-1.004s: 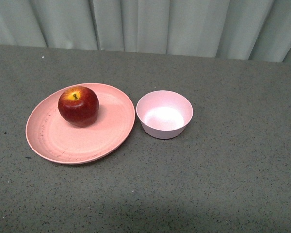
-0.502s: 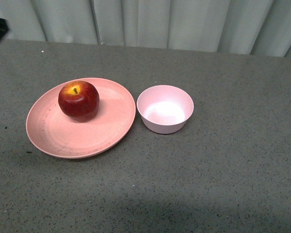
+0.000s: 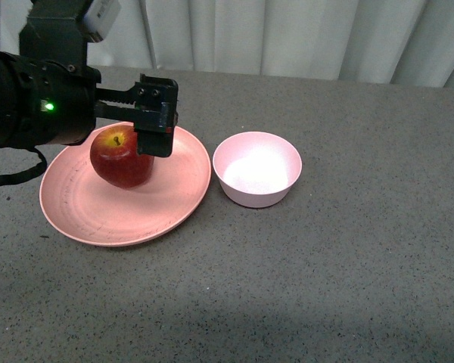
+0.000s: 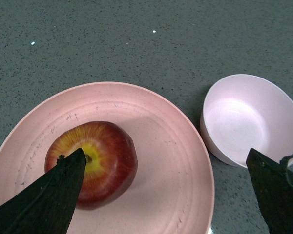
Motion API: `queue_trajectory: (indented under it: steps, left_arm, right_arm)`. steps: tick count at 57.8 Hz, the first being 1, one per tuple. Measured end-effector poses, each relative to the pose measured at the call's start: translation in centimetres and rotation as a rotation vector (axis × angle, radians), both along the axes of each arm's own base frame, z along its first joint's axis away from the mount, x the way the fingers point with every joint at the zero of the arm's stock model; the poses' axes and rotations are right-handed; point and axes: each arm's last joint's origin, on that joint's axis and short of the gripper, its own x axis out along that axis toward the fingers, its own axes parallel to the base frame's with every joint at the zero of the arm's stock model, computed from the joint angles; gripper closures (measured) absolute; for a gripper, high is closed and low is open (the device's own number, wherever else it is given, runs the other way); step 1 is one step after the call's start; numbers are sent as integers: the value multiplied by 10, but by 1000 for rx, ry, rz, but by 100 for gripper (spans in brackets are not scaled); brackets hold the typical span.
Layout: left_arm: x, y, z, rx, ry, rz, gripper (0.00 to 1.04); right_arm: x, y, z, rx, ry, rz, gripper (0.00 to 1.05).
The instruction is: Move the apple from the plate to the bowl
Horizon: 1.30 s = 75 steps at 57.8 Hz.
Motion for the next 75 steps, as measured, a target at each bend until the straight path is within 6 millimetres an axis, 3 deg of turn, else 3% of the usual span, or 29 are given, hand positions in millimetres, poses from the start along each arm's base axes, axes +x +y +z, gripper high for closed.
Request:
queue_trajectory:
  steps: [25, 64, 75]
  left_arm:
    - [43, 0, -30, 74, 44, 109, 7]
    - [46, 13, -63, 103, 157, 168, 7]
    - [46, 13, -62, 101, 154, 170, 21]
  right_arm:
    - [0, 0, 0, 0, 0, 0, 9]
    - [0, 0, 0, 0, 0, 0, 9]
    - [0, 0, 0, 0, 0, 0, 9]
